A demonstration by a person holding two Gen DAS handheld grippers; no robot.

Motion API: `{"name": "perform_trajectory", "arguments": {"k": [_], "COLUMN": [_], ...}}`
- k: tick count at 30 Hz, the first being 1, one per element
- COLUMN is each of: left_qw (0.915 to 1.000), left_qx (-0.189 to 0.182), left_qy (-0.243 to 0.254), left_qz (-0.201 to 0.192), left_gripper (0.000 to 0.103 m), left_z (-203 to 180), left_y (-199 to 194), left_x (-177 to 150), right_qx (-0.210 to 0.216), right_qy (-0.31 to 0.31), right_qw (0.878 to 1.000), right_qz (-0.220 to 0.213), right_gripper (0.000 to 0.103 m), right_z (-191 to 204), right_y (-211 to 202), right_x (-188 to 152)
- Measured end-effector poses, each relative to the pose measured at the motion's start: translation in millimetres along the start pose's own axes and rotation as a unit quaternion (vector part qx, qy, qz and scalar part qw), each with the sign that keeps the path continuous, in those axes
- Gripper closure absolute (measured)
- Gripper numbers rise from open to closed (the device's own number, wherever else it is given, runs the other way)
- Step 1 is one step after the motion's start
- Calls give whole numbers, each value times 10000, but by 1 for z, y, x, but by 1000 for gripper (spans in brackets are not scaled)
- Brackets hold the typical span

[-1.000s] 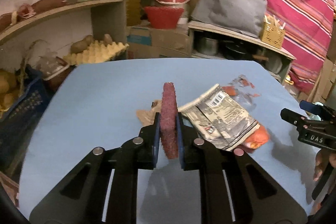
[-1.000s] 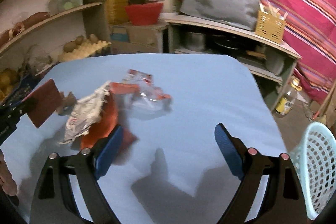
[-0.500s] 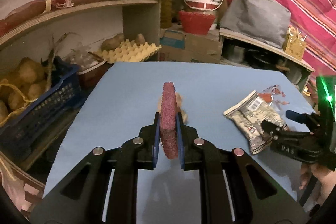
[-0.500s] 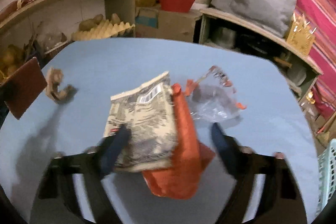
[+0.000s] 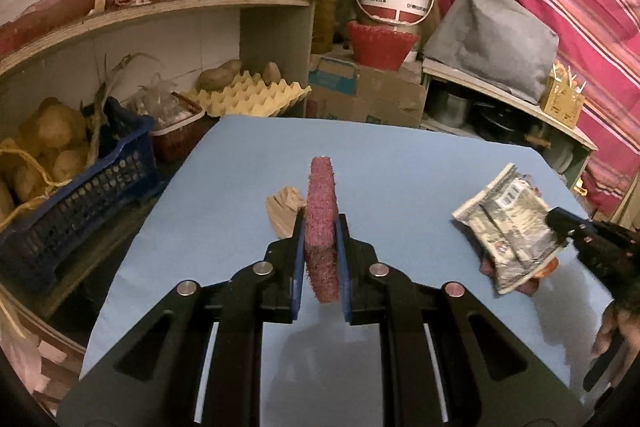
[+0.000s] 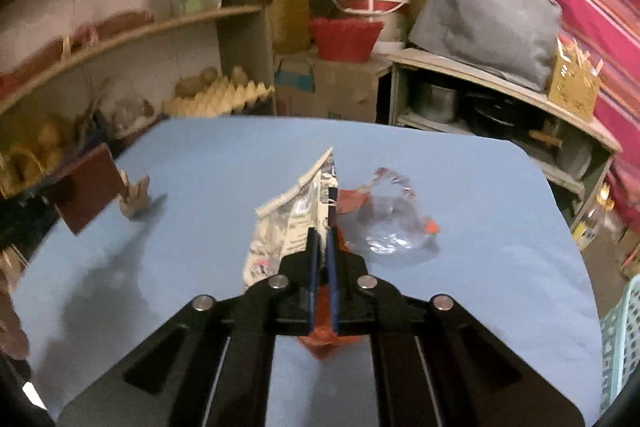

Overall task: Collect trash
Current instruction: 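Grasp the silver snack bag with the right gripper and lift it, then carry the pad and silver bag over the basket and open both grippers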

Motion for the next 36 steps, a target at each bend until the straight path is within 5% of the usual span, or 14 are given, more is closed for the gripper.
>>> {"name": "perform_trajectory", "arguments": {"k": [8,17,36], "left_qw": [9991,9944,9611], "left_qx": [-184,-733,-2137], "left_qy": [200,600,1656], "left_qz": [-320,-474,-572], "left_gripper": [90,90,90], "left_z": [-39,-127,-386], "left_y": [-21,-27,-52], "left_x": [18,34,39], "right_qx": [-198,-708,-1904], "right_qy": [446,528,1610], "right_qw": [9984,9945,9637], "right_qz": [-273,-566,-952], "right_gripper": [98,98,98], "right_z": [-59,-124,-333], "right_y": [-38,-90,-211], "right_x": [15,19,-3]}}
Point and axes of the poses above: each gripper's, at about its wrist camera, not at the fingertips, and y roughly the way its jaws point, z to its left, x to its top, the point moved 2 cm from there along y, roughly the way its jaws point, and after that the axes turned 13 degrees about y, right-handed, at the moved point
